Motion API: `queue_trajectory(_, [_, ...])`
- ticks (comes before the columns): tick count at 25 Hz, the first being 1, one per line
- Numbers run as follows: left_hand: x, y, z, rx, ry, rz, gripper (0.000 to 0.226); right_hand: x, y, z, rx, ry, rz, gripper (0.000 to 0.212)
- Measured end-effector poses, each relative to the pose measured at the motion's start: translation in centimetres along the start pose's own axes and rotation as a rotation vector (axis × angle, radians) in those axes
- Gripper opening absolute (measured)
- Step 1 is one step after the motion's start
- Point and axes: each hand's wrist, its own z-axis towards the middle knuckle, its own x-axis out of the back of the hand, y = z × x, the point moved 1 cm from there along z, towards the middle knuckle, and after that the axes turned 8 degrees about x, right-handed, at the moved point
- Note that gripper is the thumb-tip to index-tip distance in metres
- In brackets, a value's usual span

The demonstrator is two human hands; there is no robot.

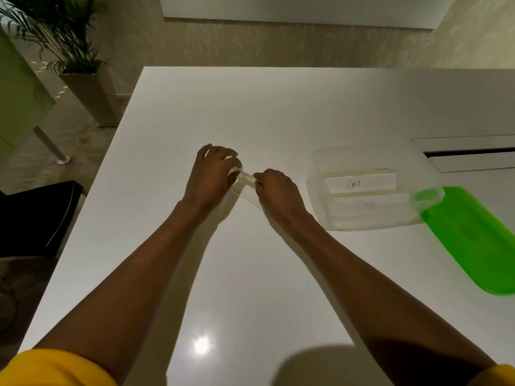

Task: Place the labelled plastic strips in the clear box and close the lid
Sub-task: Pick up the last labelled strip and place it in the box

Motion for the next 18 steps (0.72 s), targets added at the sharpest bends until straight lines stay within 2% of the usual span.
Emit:
queue_trajectory(7, [4.0, -1.0, -1.6, -0.153, 0.067, 0.032, 0.026, 1.2, -1.4, -2.0, 0.149, 0.147, 0.031, 0.036])
queue_trajectory(11, [5.9, -1.2, -3.8, -0.247, 0.214, 0.062, 0.021, 2.6, -1.5, -4.7, 0.016, 0.369, 0.491, 0.049])
queue_trajectory(14, [7.0, -1.0, -5.8, -0.279, 0.32, 0.103, 0.019, 3.9, -1.6, -6.6, -0.117, 0.574, 0.818, 0.041])
queue_trajectory(16, [7.3, -0.6, -7.0, -0.28, 0.365, 0.113, 0.019, 4.5, -1.5, -7.7, -0.239, 0.609, 1.032, 0.033])
queue_trajectory(18, [7.4, 0.1, -8.2, -0.269, 0.401, 0.108, 0.019, 4.7, -1.4, -8.8, -0.351, 0.574, 1.172, 0.029])
